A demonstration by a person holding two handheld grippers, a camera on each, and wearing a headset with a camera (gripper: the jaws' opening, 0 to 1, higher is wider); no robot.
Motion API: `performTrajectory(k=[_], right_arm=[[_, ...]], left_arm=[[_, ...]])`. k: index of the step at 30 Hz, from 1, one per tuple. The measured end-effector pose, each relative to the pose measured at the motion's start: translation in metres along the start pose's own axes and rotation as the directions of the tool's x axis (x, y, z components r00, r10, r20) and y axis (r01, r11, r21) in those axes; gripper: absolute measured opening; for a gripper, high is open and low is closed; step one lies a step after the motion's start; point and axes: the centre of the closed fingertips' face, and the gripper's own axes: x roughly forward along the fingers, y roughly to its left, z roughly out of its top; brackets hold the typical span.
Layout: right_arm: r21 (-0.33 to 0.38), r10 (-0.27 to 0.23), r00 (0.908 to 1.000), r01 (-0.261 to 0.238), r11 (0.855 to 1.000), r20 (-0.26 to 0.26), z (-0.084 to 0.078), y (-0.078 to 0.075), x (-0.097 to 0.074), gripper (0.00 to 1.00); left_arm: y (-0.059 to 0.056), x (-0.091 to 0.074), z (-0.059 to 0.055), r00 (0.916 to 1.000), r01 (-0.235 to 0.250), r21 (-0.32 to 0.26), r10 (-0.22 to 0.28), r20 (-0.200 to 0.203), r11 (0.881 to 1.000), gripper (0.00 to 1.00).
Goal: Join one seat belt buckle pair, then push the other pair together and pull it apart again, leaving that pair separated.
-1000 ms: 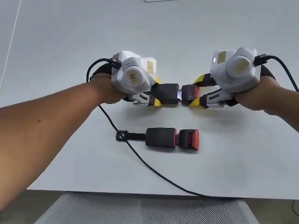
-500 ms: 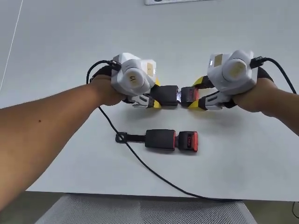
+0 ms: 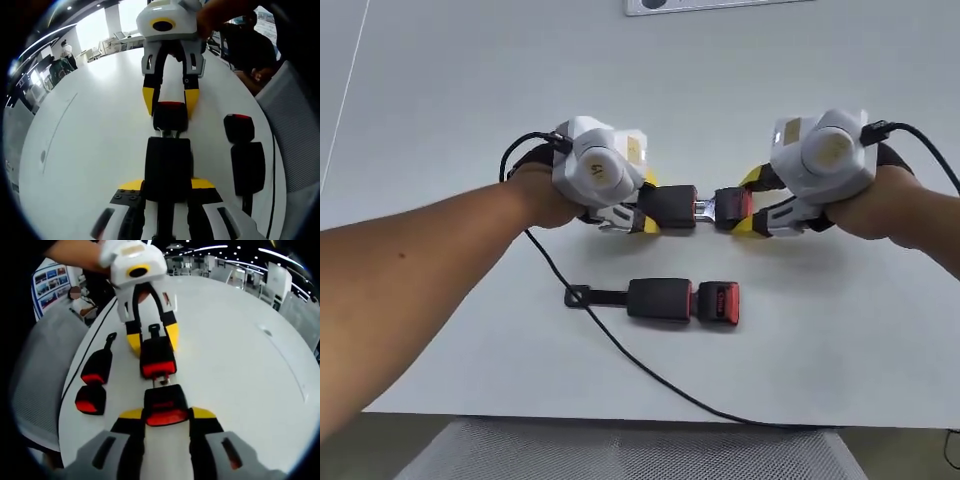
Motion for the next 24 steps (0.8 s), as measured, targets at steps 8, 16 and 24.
performTrajectory(k=[8,16,24], right_arm=[[-0.012,0.003,1.0000,-0.003,1.000,-0.003,-0.013,-0.002,-0.008,0.33],[-0.014,0.010,0.9999,-0.010,1.000,0.005,-0.032,0.001,-0.030,0.34],[0.004,0.000,1.0000,0.000,1.000,0.008,-0.045,-0.004,-0.048,0.34]], left_arm=[[-0.001,0.000,0.000,0.9999,0.001,-0.008,-0.001,-0.012,1.000,0.34],[-0.001,0.000,-0.001,1.0000,-0.004,-0.026,0.003,-0.008,1.000,0.34],[0.000,-0.001,-0.001,0.9999,-0.008,-0.036,0.007,-0.010,0.999,0.34]])
